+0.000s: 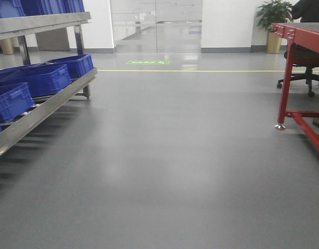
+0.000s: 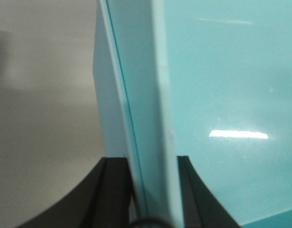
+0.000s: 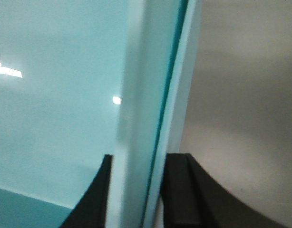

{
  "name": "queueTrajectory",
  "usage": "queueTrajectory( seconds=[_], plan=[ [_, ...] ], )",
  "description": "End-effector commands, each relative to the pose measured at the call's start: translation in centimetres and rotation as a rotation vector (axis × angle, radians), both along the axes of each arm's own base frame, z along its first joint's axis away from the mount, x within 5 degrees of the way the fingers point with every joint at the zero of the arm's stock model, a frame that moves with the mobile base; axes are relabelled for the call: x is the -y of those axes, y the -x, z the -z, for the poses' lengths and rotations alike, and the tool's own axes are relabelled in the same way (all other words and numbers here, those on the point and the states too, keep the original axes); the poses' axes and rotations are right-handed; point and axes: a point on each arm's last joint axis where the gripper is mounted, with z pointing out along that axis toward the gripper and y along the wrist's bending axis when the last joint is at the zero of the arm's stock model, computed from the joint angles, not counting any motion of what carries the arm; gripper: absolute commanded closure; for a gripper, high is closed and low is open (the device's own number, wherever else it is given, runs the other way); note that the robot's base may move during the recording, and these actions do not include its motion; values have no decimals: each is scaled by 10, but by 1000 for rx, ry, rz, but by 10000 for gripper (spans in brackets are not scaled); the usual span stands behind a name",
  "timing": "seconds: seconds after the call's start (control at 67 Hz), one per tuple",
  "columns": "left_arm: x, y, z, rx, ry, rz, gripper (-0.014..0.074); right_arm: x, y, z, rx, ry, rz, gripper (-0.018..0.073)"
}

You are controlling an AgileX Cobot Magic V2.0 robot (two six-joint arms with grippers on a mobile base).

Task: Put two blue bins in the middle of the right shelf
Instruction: 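Drive across the floor carrying the cyan bin in both grippers, then drive forward past the red workbench holding the cyan bin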

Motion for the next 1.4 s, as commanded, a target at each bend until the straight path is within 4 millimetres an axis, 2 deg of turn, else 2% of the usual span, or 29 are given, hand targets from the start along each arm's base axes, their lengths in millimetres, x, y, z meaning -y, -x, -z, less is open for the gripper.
queueTrajectory(
  seconds=[0.0,1.389],
  plan=[
    [-2,7,-19,118,62,4,707,4,3,-14,89,-35,21,711],
    [-2,7,-19,118,62,4,707,4,3,-14,89,-35,21,711]
  ],
)
